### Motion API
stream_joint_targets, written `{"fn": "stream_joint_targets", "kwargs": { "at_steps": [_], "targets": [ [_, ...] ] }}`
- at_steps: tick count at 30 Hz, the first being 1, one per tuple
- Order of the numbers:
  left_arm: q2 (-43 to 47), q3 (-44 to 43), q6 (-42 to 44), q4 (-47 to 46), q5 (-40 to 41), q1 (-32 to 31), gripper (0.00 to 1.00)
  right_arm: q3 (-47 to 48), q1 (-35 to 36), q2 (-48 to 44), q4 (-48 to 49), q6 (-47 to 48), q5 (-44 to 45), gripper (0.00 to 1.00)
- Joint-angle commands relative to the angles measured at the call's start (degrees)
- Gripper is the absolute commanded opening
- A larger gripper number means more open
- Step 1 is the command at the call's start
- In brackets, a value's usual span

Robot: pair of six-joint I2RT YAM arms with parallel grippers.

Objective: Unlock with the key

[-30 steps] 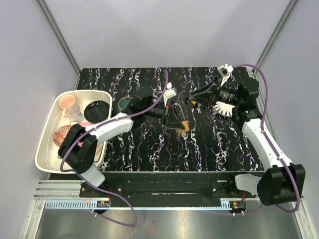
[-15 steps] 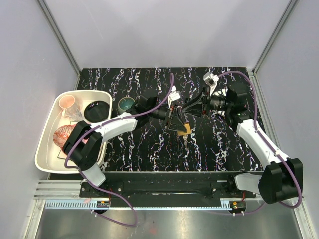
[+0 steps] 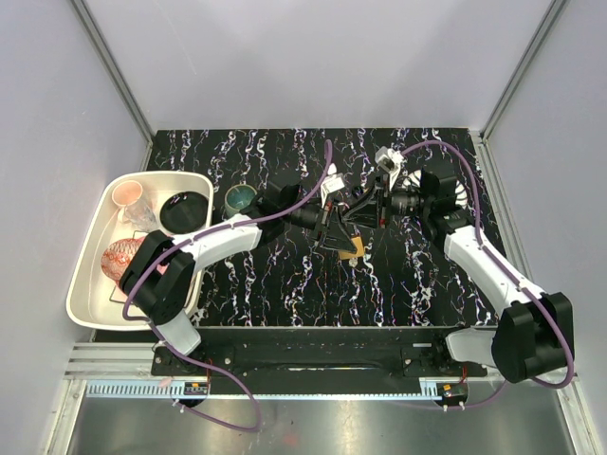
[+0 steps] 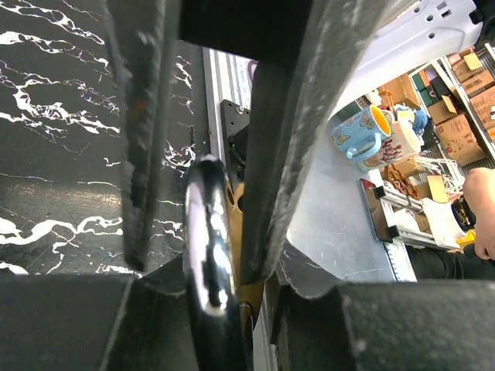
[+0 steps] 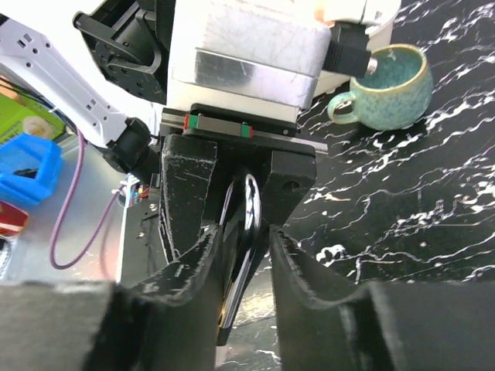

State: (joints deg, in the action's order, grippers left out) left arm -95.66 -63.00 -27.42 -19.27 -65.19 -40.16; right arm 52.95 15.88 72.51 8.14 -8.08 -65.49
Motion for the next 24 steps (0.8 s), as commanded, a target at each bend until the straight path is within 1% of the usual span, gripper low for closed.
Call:
{"fn": "stream_joint_targets", "kwargs": {
  "at_steps": [1, 2, 5, 7, 8, 10, 11, 13, 15, 18, 24],
  "targets": [
    [0.8, -4.1, 0.9, -3.7, -1.4, -0.4, 0.0, 0.8, 1.0, 0.9, -0.1, 1.7, -1.6, 0.11],
    [0.7, -4.2, 1.0, -3.5, -1.5, -0.4, 0.0, 0.8, 1.0, 0.9, 0.5, 1.6, -1.7, 0.0],
    [0.3, -4.7, 1.3, -2.8, -1.6, -0.4, 0.01, 0.1, 1.0, -0.1, 1.7, 1.0, -1.0, 0.0],
    [-0.1, -5.1, 1.9, -1.4, -1.3, -0.4, 0.08, -0.6, 1.0, -1.3, 2.4, 1.0, 0.2, 0.0],
    [-0.1, -5.5, 2.3, -0.9, -1.2, -0.4, 0.14, -0.7, 0.9, -1.9, 2.6, 1.2, 0.7, 0.0],
    [-0.2, -5.6, 2.7, -0.4, -1.3, -0.4, 0.22, -0.9, 0.9, -3.2, 2.8, 1.5, 1.6, 0.0],
    [-0.1, -5.7, 2.7, -0.2, -1.2, -0.4, 0.29, -1.0, 0.9, -3.6, 2.8, 1.5, 1.8, 0.0],
    [0.0, -5.9, 3.6, 0.9, -1.3, -0.5, 0.36, -1.0, 0.6, -4.4, 2.8, 1.7, 1.9, 0.0],
    [0.5, -6.1, 4.7, 2.1, -1.1, -0.4, 0.48, -1.0, 0.4, -5.1, 2.7, 1.5, 1.8, 0.0],
    [1.1, -6.3, 6.6, 4.3, -0.8, -0.4, 0.55, -1.0, -0.2, -6.1, 2.6, 1.6, 1.8, 0.0],
    [1.9, -8.8, 12.4, 11.9, 0.9, 0.0, 0.58, -1.3, -1.6, -7.6, 2.5, 1.7, 1.7, 0.0]
  ]
}}
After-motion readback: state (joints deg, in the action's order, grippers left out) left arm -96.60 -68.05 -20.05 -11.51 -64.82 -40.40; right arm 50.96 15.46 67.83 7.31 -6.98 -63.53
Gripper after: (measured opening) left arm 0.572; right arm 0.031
